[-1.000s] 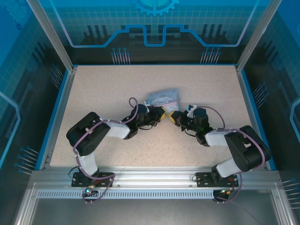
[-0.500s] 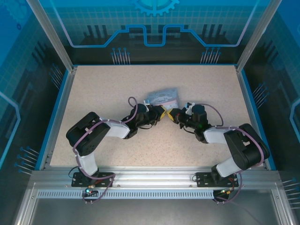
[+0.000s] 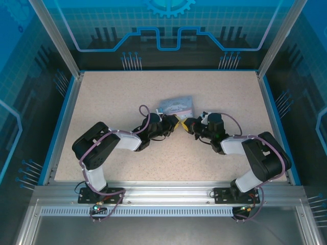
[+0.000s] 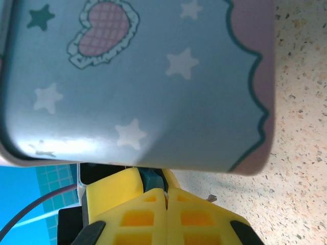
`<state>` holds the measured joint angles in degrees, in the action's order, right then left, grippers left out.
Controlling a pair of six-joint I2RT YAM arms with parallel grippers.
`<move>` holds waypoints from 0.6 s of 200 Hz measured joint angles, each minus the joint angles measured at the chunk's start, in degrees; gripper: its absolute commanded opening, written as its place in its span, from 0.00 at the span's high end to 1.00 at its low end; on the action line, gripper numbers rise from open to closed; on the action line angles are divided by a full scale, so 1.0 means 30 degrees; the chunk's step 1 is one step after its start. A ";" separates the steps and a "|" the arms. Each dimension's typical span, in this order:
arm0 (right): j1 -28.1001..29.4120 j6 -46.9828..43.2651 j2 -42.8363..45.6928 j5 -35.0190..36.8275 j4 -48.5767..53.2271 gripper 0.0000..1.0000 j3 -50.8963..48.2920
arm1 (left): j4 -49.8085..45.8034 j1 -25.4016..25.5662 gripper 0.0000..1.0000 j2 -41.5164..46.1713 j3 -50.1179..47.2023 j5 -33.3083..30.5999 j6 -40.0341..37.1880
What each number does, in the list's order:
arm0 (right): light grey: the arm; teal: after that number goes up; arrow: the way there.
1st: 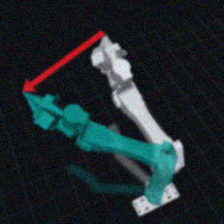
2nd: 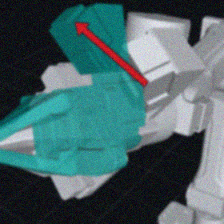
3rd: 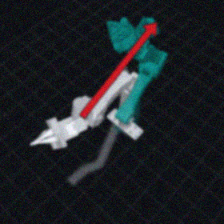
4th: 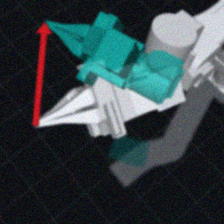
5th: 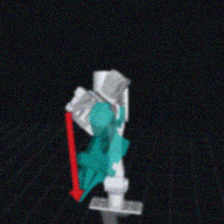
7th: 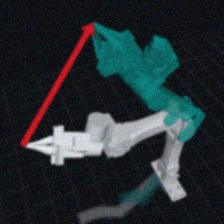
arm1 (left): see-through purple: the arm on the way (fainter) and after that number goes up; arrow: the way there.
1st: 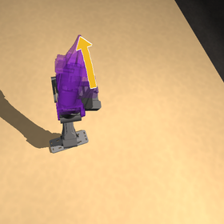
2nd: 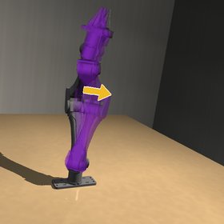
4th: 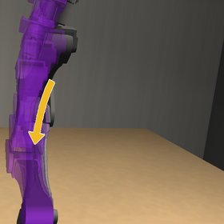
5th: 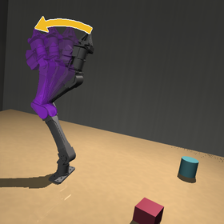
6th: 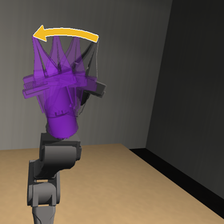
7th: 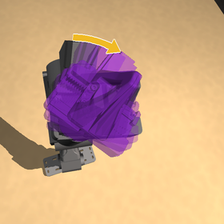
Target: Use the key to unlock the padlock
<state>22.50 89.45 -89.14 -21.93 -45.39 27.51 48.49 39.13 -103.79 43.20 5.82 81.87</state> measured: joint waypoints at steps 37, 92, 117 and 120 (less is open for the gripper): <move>0.0131 0.0197 -0.0087 -0.0080 0.0430 1.00 0.0007 | -0.0058 0.0007 1.00 0.0000 -0.0284 0.0073 -0.0627; 0.0146 0.0197 -0.0087 -0.0240 0.0852 1.00 0.0058 | -0.0058 0.0007 1.00 0.0000 -0.0423 0.0204 -0.0998; 0.0146 0.0204 -0.0117 -0.0284 0.0976 1.00 0.0095 | -0.0066 0.0007 1.00 0.0000 -0.0430 0.0204 -0.0998; 0.0146 0.0197 -0.0124 -0.0291 0.0976 1.00 0.0095 | -0.0073 0.0007 1.00 0.0000 -0.0437 0.0204 -0.0998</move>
<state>22.94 90.04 -89.52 -22.81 -42.46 27.79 48.27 39.16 -103.79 41.89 6.44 78.87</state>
